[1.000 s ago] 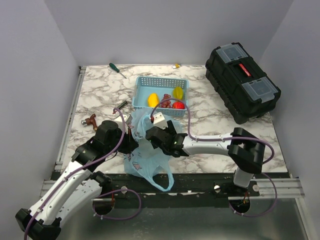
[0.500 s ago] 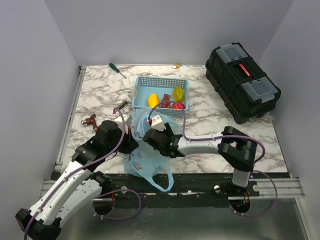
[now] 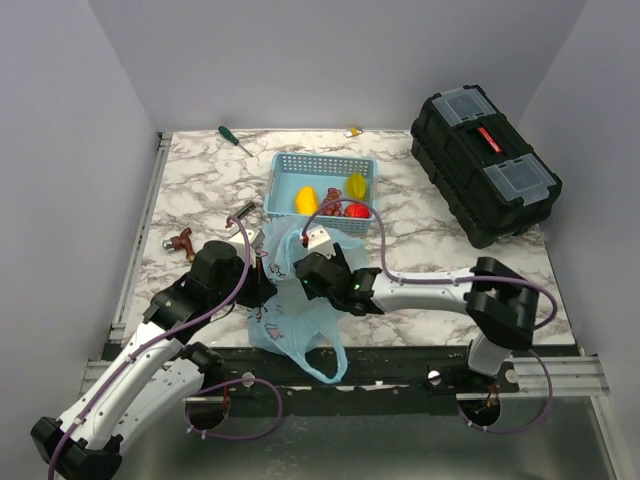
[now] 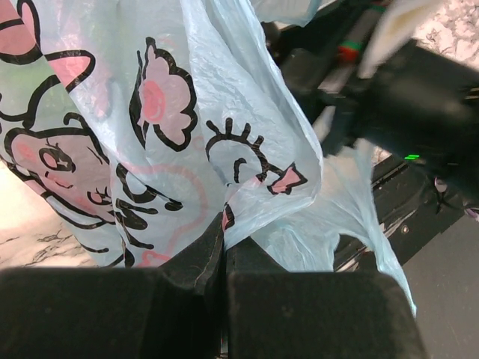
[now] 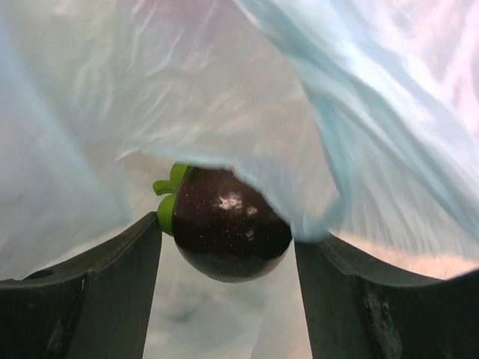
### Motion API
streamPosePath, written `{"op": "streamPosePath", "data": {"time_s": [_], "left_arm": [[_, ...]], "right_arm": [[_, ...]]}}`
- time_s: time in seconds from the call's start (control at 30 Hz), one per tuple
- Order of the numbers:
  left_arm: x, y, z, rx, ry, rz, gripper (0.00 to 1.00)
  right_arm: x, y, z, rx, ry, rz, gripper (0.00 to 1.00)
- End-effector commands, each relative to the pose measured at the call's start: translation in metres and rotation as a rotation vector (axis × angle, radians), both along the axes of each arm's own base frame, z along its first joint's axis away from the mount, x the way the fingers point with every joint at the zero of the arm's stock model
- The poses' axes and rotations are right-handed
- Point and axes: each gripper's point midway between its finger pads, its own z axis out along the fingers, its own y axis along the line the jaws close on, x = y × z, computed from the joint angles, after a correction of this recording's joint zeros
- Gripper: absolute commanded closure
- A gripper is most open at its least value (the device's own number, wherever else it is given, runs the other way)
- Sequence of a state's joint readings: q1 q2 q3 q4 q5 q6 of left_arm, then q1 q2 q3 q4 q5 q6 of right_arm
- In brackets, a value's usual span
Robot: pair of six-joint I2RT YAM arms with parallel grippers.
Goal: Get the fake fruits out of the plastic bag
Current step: Take out the fake fruit from the plastic bag, then place the fake fruit in the bin.
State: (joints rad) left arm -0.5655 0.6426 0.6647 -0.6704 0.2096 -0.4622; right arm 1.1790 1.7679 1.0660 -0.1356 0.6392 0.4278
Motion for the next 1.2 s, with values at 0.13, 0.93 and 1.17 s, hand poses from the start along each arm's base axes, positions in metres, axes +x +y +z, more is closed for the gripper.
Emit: {"op": "streamPosePath", "data": {"time_s": [0.13, 0.93, 1.17], "left_arm": [[0.001, 0.000, 0.000, 0.000, -0.005, 0.006, 1.00], [0.002, 0.001, -0.003, 0.016, 0.010, 0.017, 1.00], [0.002, 0.001, -0.003, 0.019, 0.006, 0.017, 1.00]], "right_arm": [[-0.056, 0.021, 0.055, 0.322, 0.110, 0.280, 0.99], [0.125, -0.053, 0.190, 0.487, -0.133, -0.132, 0.99], [0.203, -0.052, 0.145, 0.437, -0.021, -0.242, 0.99]]}}
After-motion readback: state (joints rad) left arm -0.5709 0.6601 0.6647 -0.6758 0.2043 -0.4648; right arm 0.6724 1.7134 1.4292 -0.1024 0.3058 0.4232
